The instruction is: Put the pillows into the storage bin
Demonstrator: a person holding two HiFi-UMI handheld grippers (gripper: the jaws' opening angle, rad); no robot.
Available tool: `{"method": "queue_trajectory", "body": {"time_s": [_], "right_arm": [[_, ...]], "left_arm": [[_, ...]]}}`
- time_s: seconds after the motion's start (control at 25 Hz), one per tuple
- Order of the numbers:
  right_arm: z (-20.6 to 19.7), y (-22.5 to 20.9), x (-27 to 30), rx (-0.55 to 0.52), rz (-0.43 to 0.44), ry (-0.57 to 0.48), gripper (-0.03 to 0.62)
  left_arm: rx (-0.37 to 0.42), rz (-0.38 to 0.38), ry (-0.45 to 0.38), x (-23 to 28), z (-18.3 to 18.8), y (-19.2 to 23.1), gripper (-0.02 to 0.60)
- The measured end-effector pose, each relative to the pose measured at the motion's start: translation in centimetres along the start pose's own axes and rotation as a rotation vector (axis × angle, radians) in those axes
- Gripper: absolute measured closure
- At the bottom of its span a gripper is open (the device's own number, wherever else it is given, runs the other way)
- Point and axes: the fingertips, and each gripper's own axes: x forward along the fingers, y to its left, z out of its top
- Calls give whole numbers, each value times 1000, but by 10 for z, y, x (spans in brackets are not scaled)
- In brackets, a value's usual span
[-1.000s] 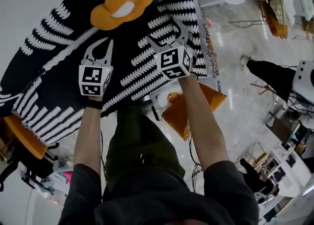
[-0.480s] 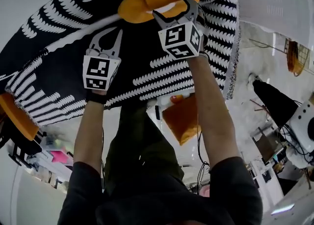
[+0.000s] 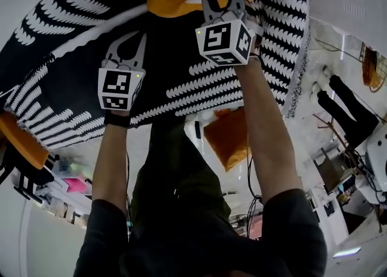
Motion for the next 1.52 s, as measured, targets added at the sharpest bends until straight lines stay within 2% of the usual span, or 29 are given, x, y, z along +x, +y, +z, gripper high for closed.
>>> {"method": "queue_trajectory", "body": {"time_s": [0.24, 0.48, 0.72, 0.96, 1.08, 1.24, 1.36, 1.52], "right_arm": [[-4, -16, -47, 86, -56, -22, 543], [-19, -54, -144, 183, -198, -42, 543], [-74, -88, -277, 270, -370, -3, 542], [-153, -90, -429, 354, -551, 84, 542], [-199, -76, -502, 409, -644, 137, 542], [-263, -38, -583, 481, -722, 209, 542], [-306, -2, -620, 518, -738, 259, 542], [-355, 58, -640, 581, -733, 317, 540]], "left_arm": [[40, -28, -20, -3, 17, -21, 577], [128, -82, -70, -10, 57, -75, 577], [238, -191, -126, -21, 97, -179, 577], [360, -360, -152, -38, 107, -322, 577], [424, -456, -157, -45, 99, -395, 577], [489, -556, -134, -57, 68, -482, 577], [529, -607, -108, -65, 37, -530, 578], [583, -671, -43, -67, -15, -567, 577]]}}
